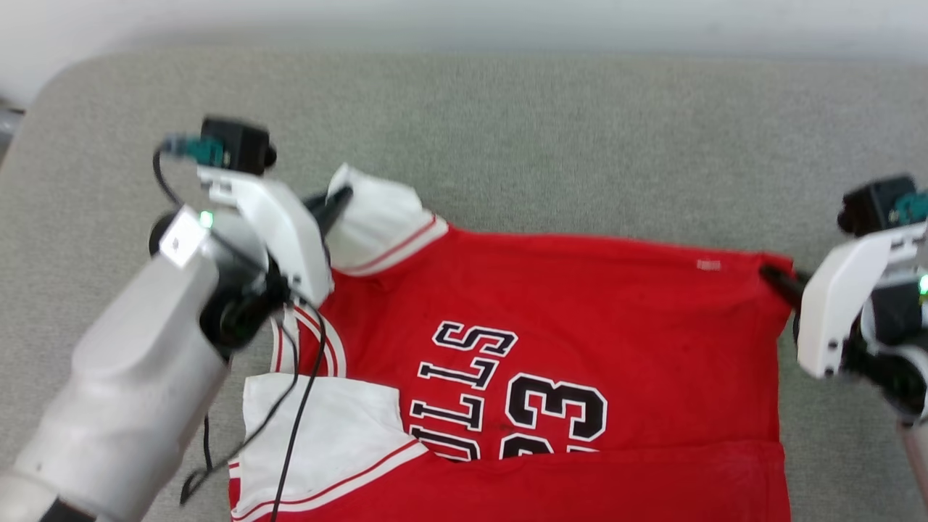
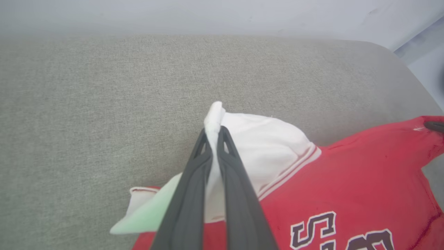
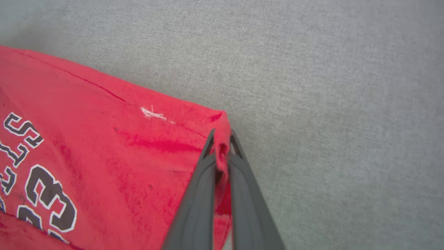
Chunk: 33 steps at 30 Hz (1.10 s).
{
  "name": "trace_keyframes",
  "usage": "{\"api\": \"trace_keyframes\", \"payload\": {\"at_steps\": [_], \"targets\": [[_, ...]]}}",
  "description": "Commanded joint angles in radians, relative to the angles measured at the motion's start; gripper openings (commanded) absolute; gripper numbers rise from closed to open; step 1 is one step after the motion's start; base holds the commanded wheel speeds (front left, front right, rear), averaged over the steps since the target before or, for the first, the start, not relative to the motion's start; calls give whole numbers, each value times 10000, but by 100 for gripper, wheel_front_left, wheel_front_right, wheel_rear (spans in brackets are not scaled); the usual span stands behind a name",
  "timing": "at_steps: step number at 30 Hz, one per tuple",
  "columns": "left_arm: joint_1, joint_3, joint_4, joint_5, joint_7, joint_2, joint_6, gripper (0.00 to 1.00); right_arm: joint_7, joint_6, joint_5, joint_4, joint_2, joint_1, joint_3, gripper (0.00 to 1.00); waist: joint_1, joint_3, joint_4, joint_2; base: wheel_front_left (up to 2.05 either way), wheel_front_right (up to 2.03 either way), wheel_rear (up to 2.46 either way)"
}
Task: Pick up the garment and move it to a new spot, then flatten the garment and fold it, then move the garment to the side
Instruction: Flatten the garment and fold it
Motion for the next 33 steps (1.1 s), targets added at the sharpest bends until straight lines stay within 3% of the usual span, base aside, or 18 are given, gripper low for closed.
{"api": "trace_keyframes", "payload": {"at_steps": [1, 13, 19, 23, 24, 25, 26, 27, 28, 33], "targets": [[638, 25, -339, -26, -177, 243, 158, 0, -123, -4, -78, -216, 119, 621, -112, 0, 0, -578, 70, 0, 0, 0, 0], [4898, 28, -3190, -860, -459, 1434, 1720, 0, -532, -4, -162, -1124, 725, 3731, -631, 0, 0, -1583, 210, 0, 0, 0, 0], [6404, 186, -3853, -1473, -820, 1414, 2279, 0, -841, -4, -132, -1077, 1243, 4975, -1199, 0, 0, -1803, 271, 0, 0, 0, 0], [6964, 143, -3760, -1708, -1023, 1225, 2246, 0, -1182, -4, -245, -1035, 1631, 5680, -1525, 0, 0, -1851, 279, 0, 0, 0, 0], [7012, 130, -3700, -1687, -1097, 1202, 2219, 0, -1318, -4, -247, -1068, 1731, 5775, -1575, 6, 0, -1838, 268, 0, 0, 0, 0], [7020, 121, -3643, -1657, -1176, 1133, 2198, 0, -1450, -4, -266, -1100, 1815, 5833, -1631, 50, 0, -1818, 265, 0, 0, 0, 0], [7027, 133, -3561, -1656, -1257, 1067, 2193, 13, -1532, -4, -323, -1110, 1863, 5913, -1620, 100, 0, -1812, 245, 0, 0, 0, 0], [7033, 131, -3472, -1637, -1316, 1021, 2174, 67, -1682, -4, -342, -1149, 1927, 5971, -1596, 100, 0, -1821, 220, 0, 0, 0, 0], [7018, 124, -3406, -1598, -1393, 972, 2134, 100, -1903, -4, -386, -1222, 1992, 5980, -1639, 100, 0, -1825, 200, 0, 0, 0, 0], [6814, 301, -3277, -1195, -2405, 791, 2001, 100, -3142, -4, -623, -1612, 2176, 5891, -1582, 100, 0, -1981, 138, 0, 0, 0, 0]]}}
